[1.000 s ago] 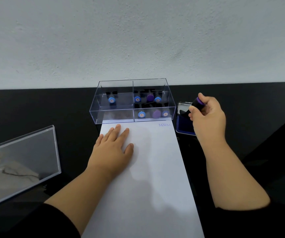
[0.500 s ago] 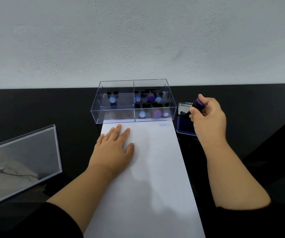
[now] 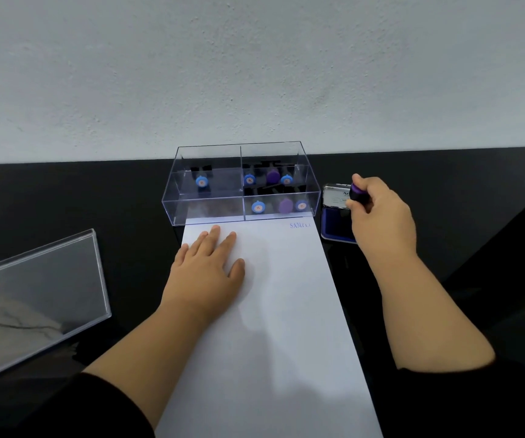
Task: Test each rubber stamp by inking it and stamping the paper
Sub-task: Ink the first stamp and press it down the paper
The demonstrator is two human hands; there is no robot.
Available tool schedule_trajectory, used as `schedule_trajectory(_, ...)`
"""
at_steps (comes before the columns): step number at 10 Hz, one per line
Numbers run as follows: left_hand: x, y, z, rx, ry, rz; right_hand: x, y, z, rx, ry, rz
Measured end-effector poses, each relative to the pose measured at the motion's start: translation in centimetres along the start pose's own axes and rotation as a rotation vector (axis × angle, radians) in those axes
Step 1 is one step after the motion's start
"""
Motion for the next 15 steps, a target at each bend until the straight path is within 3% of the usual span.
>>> schedule_trajectory(10,0.0,0.0,-0.1,0.006,-0.007,-0.002,-0.6,0.4,0.1,-0.042,0.093,-0.05)
schedule_trajectory(12,0.1,0.1,0.0,0.006,-0.002,0.003,-0.7,1.2,-1.0,0.041,0.005,-0.037)
schedule_trajectory(15,0.1,0.0,0.0,0.005,-0.001,-0.005,-3.3,1.5,-2.4,0.149,-0.058,-0.149)
Point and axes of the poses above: each hand's wrist, its own y-axis away from the middle knuckle, its own x-axis out of the back of the hand, z = x × y, the point moved 6 cm from there along -y, towards the middle knuckle, and after that the axes turned 12 degrees about -z, right-handed, at the moved point
